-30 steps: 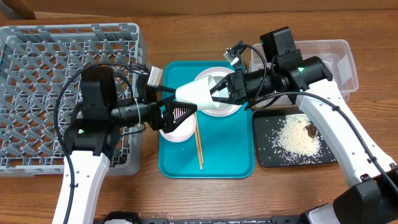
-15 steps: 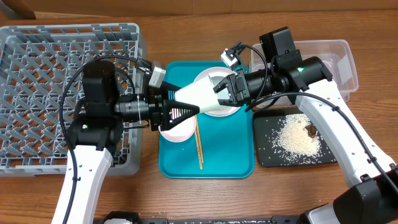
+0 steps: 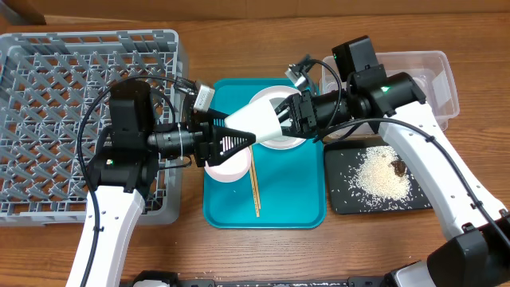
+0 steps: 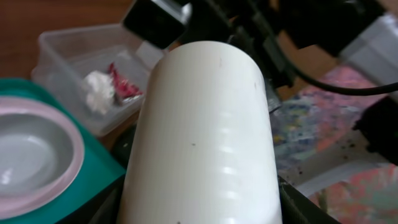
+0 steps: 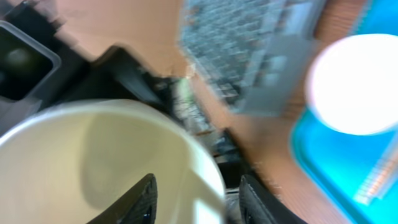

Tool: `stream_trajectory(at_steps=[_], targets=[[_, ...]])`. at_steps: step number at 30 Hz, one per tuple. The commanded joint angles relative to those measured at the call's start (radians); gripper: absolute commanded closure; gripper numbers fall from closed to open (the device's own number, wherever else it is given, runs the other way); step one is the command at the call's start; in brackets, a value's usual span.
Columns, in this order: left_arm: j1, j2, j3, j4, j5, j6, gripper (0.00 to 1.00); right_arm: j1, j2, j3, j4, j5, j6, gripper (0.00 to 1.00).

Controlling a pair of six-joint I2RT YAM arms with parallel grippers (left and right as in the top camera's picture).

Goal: Sort waste into correct bins and load items into the dishwasher
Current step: 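Place the paper cup into the dish rack with the left gripper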

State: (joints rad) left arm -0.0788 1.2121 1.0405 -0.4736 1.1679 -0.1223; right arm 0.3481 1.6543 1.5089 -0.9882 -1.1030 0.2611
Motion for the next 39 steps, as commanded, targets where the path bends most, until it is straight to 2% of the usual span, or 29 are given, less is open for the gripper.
stream_trajectory(at_steps=[1,4,6,11,14,18,24,31,39], targets=[[0.032,0.004,0.016,-0.064,-0.221,0.015,0.74,-0.05,-0.006,-0.003,-0.051,0.315,-0.006,0.54],[0.094,0.002,0.017,-0.15,-0.312,0.017,0.76,-0.119,-0.007,-0.002,-0.123,0.515,-0.003,0.53],[0.147,-0.002,0.018,-0.212,-0.371,0.026,0.81,-0.168,-0.015,-0.002,-0.172,0.608,-0.014,0.52],[0.34,-0.012,0.04,-0.415,-0.64,0.025,0.96,-0.277,-0.076,0.013,-0.282,0.781,-0.091,0.52],[0.446,-0.012,0.058,-0.49,-0.78,0.003,0.96,-0.324,-0.125,0.014,-0.305,0.868,-0.1,0.51],[0.559,-0.011,0.062,-0.525,-0.909,-0.021,0.96,-0.373,-0.17,0.014,-0.322,0.879,-0.117,0.51],[0.603,-0.004,0.061,-0.529,-1.086,-0.089,0.96,-0.384,-0.173,0.013,-0.337,0.879,-0.121,0.51],[0.601,0.047,0.058,-0.554,-1.09,-0.088,0.89,-0.383,-0.173,0.013,-0.34,0.874,-0.12,0.52],[0.601,0.163,0.058,-0.556,-0.983,-0.084,0.85,-0.383,-0.173,0.013,-0.343,0.874,-0.121,0.51]])
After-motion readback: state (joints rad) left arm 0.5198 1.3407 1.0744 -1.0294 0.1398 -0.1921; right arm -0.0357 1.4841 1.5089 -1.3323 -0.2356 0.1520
